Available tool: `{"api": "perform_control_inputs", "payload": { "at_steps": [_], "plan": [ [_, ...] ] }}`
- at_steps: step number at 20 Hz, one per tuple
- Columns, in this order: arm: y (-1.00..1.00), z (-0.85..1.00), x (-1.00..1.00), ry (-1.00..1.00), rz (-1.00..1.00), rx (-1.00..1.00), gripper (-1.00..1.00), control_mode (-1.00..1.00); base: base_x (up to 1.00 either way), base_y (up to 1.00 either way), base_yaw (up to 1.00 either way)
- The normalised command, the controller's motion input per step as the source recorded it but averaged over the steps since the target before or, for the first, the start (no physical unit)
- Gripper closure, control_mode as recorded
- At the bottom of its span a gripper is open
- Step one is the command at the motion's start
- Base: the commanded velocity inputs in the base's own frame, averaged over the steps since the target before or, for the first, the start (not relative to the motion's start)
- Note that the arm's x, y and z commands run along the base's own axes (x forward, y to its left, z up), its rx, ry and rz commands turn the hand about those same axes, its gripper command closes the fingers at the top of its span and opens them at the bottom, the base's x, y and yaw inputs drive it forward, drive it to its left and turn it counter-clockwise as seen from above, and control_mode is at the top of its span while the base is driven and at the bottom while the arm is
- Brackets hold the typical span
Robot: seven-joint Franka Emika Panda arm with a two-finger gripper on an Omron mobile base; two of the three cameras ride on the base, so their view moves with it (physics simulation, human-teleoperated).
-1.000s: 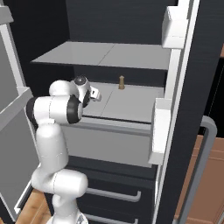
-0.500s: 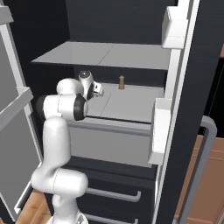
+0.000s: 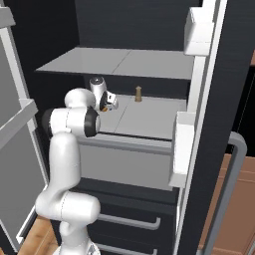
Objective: Pick the banana and tangerine from the fridge and place them on the plate next to the blender to make a fruit smoothie.
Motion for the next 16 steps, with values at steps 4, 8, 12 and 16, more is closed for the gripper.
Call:
{"api": "perform_control_inputs", "payload": {
  "at_steps": [4, 8, 12, 16],
  "plan": [
    [0.00, -0.28, -0.05, -0.02, 0.00, 0.00, -1.00, -1.00, 0.00, 0.00, 0.00],
    [0.00, 0.00, 0.00, -0.01, 0.00, 0.00, 1.00, -1.00, 0.00, 0.00, 0.00],
    [0.00, 0.00, 0.00, 0.00, 0.00, 0.00, 1.00, -1.00, 0.00, 0.00, 0.00],
    [0.00, 0.00, -0.02, 0.00, 0.00, 0.00, 1.00, -1.00, 0.00, 0.00, 0.00]
  ]
}}
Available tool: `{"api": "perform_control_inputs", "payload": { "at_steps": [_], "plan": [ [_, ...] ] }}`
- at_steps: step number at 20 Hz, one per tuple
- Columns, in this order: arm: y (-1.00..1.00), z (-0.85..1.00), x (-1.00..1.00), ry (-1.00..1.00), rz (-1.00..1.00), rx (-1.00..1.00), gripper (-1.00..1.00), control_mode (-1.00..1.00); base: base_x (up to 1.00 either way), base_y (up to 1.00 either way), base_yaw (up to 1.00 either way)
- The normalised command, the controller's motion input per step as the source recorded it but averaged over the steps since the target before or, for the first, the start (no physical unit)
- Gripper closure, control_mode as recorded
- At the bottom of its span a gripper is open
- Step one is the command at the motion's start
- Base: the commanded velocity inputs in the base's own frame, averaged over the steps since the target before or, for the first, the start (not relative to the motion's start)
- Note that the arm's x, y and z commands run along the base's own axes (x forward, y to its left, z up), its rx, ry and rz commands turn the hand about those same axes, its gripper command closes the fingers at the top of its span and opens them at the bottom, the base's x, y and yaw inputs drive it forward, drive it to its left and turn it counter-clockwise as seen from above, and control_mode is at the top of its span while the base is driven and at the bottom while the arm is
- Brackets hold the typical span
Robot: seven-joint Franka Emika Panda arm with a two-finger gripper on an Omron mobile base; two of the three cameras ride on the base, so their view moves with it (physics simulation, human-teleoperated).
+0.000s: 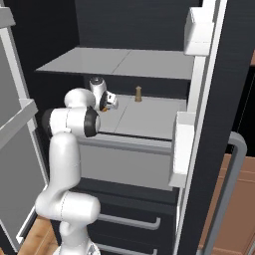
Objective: Pick the banana and tangerine from the fridge and place them on the plate next to the blender to make a fruit smoothie.
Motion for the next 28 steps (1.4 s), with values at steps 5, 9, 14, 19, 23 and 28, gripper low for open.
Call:
{"api": "perform_control_inputs", "payload": {
  "at_steps": [5, 9, 14, 19, 23, 28],
  "plan": [
    [0.00, -0.01, -0.27, -0.15, 0.00, 0.00, 1.00, -1.00, 0.00, 0.00, 0.00],
    [0.00, -0.01, -0.49, -0.42, -0.02, 0.00, 1.00, -1.00, 0.00, 0.00, 0.00],
    [0.00, 0.19, -0.78, -0.38, -0.04, 0.04, 1.00, -1.00, 0.00, 0.00, 0.00],
    [-0.01, 0.96, -1.00, -0.01, -0.07, 0.02, 1.00, -1.00, 0.00, 0.00, 0.00],
    [0.00, 1.00, -1.00, 0.04, -0.03, 0.00, 1.00, -1.00, 0.00, 0.00, 0.00],
    [-0.06, 1.00, -1.00, 0.13, -0.01, 0.00, 1.00, -1.00, 0.00, 0.00, 0.00]
  ]
}}
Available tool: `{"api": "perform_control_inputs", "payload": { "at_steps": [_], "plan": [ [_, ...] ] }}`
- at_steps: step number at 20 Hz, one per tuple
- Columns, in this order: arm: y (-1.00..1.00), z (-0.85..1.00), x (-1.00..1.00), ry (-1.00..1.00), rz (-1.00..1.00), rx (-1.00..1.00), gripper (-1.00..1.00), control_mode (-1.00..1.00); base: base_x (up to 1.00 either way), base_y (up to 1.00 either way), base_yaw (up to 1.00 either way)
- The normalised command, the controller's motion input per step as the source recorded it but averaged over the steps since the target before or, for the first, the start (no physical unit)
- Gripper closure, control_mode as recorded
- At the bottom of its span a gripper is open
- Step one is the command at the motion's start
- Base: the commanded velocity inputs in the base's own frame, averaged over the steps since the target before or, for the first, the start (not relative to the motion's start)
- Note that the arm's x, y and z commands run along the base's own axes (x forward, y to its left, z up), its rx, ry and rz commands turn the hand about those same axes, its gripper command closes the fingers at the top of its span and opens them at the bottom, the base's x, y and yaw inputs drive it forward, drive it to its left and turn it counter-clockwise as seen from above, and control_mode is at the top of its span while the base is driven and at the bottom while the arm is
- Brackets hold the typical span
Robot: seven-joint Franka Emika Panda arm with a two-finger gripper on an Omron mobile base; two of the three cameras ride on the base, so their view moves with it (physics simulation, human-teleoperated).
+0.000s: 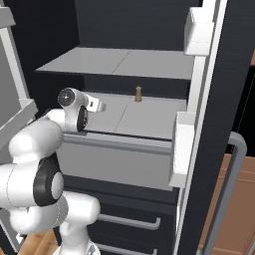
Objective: Pick the banana and tangerine from the fridge and place them on the plate next to the blender to make a fruit smoothie.
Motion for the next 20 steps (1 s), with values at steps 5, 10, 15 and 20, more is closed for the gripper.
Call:
{"api": "perform_control_inputs", "payload": {
  "at_steps": [5, 10, 15, 20],
  "plan": [
    [-0.21, 0.99, -1.00, 0.21, 0.00, 0.00, 1.00, -1.00, 0.00, 0.00, 0.00],
    [-0.31, 0.55, -1.00, 0.18, 0.00, 0.00, 1.00, -1.00, 0.00, 0.00, 0.00],
    [-0.25, 0.00, -0.91, 0.00, 0.00, 0.00, 1.00, -1.00, 0.00, 0.00, 0.00],
    [0.00, 0.00, -0.09, 0.00, 0.00, 0.00, 1.00, -1.00, 0.00, 0.00, 0.00]
  ]
}}
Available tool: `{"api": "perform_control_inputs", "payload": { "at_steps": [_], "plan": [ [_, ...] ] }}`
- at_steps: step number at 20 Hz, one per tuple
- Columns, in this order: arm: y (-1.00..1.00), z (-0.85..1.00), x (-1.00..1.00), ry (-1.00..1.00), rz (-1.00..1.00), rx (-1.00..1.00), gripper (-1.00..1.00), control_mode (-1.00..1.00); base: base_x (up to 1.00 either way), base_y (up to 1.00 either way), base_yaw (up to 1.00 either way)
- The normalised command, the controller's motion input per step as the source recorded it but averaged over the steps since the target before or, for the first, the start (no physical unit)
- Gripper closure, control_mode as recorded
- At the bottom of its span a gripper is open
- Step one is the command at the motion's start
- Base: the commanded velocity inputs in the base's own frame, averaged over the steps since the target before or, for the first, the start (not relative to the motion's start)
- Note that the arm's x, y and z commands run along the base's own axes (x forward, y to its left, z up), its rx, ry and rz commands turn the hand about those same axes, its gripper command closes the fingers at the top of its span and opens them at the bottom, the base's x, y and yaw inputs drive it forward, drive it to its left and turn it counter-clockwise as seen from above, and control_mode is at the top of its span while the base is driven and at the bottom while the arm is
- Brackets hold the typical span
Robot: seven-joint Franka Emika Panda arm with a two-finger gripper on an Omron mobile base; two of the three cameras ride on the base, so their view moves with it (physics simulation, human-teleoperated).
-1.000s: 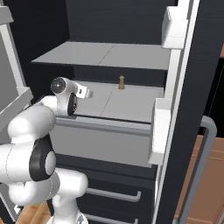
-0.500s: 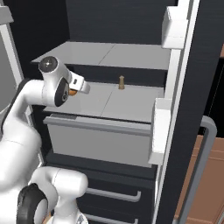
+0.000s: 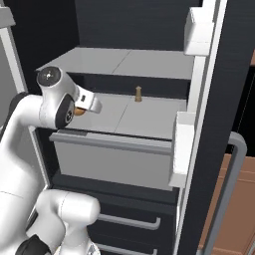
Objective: Pick the banana and tangerine from the fridge and place them on the plate next to the blender to make a fruit smoothie.
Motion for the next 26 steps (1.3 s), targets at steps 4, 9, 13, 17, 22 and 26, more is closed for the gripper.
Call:
{"api": "perform_control_inputs", "payload": {
  "at_steps": [4, 9, 13, 17, 22, 26],
  "plan": [
    [0.00, 0.00, 0.00, 0.00, 0.00, 0.00, 1.00, 1.00, -0.93, -0.11, 0.12],
    [0.00, 0.00, 0.00, 0.00, 0.00, 0.00, 1.00, 1.00, -1.00, -0.20, 0.32],
    [0.00, 0.00, 0.00, 0.00, 0.00, 0.00, 1.00, 1.00, -0.89, -0.13, 0.77],
    [0.00, 0.00, 0.00, 0.00, 0.00, 0.00, 1.00, 1.00, -0.39, -0.05, 1.00],
    [0.00, 0.00, 0.00, 0.00, 0.00, 0.00, 1.00, 1.00, -0.10, 0.00, 1.00],
    [0.00, 0.00, 0.00, 0.00, 0.00, 0.00, 1.00, 1.00, -0.05, 0.00, 1.00]
  ]
}}
